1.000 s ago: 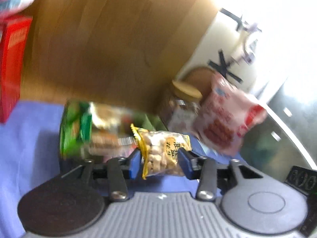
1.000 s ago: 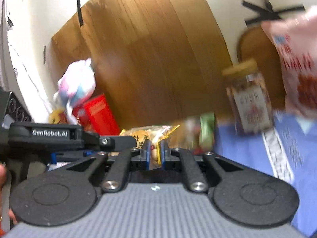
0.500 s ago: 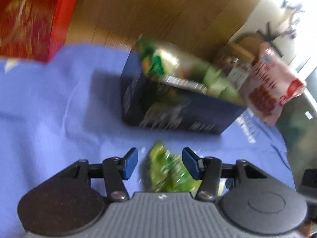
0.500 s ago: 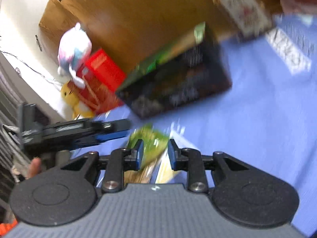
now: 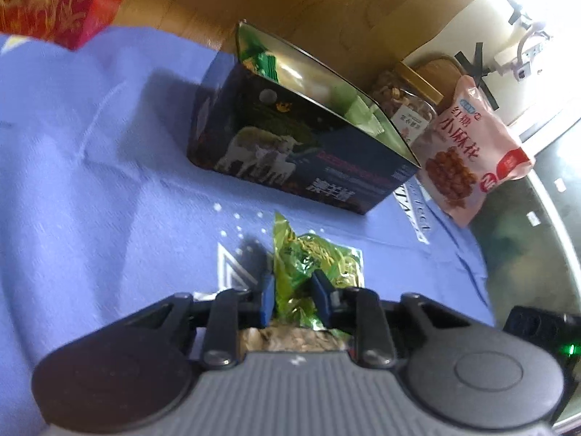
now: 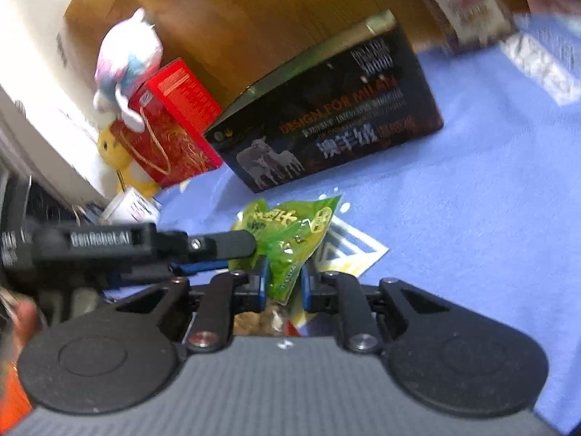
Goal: Organize snacks
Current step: 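Grasp the green snack bag with the right gripper and lift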
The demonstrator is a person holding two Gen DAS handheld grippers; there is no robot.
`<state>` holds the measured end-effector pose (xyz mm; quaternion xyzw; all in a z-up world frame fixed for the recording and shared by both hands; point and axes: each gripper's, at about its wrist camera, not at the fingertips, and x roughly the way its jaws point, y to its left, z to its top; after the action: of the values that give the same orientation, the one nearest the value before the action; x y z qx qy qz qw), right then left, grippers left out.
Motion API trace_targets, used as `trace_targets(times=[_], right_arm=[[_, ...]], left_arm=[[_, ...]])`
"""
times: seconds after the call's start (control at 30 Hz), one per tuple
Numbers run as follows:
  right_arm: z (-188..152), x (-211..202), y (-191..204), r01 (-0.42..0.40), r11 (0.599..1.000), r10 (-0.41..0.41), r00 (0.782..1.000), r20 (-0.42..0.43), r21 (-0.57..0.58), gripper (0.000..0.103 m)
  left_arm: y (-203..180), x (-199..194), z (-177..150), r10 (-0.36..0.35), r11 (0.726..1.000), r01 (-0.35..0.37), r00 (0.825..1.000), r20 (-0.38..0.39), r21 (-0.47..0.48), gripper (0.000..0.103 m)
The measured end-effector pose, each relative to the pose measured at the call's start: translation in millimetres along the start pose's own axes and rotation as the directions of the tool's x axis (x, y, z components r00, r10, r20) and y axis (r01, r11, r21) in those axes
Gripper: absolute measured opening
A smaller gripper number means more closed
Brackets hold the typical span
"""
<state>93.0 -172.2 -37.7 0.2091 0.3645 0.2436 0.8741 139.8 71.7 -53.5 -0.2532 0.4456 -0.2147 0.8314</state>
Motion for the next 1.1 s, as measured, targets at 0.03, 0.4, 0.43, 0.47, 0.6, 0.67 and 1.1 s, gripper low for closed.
trace_targets(times=[0.03,0.4,0.43,0.47,0.6,0.67,1.1], right_arm=[[-1,0,3,0.028,0.999,-0.028,1.0,0.01,-0.044,0.022],[-8,-10,0,0.051,0.998,-0.049,0.997,0.055,-0.037,0.005],[-8,-15,0,0.035,0.999,-0.033,0.997,0.065,-0.022,0.005],[-6,-22,3,0.017,1.0,-0.016,0.997,0.079,-0.012,0.005],[23,-44,21,-0.02,0.997,0.034,0.982,0.186,-0.073,0.005],[44,-43,27,-0.01,0.994,0.034,0.975,0.219,-0.11,0.005],[90,-15,8,0.146,0.978,-0.104,0.96,0.261,-0.147,0.021]], left_arm=[[-1,2,0,0.004,1.0,-0.004,1.0,0.003,0.0,0.022],[-26,0,-8,-0.042,0.996,0.04,0.999,0.033,0.074,0.018],[-31,-6,-9,-0.048,0.995,0.043,0.998,0.048,0.091,0.018],[-37,-14,-8,-0.061,0.993,0.054,0.996,0.07,0.108,0.018],[-59,-42,17,-0.124,0.983,0.099,0.979,0.163,0.156,0.018],[-68,-44,38,-0.122,0.981,0.089,0.973,0.195,0.172,0.018],[-43,-20,78,0.058,0.988,-0.091,0.967,0.247,0.125,0.033]])
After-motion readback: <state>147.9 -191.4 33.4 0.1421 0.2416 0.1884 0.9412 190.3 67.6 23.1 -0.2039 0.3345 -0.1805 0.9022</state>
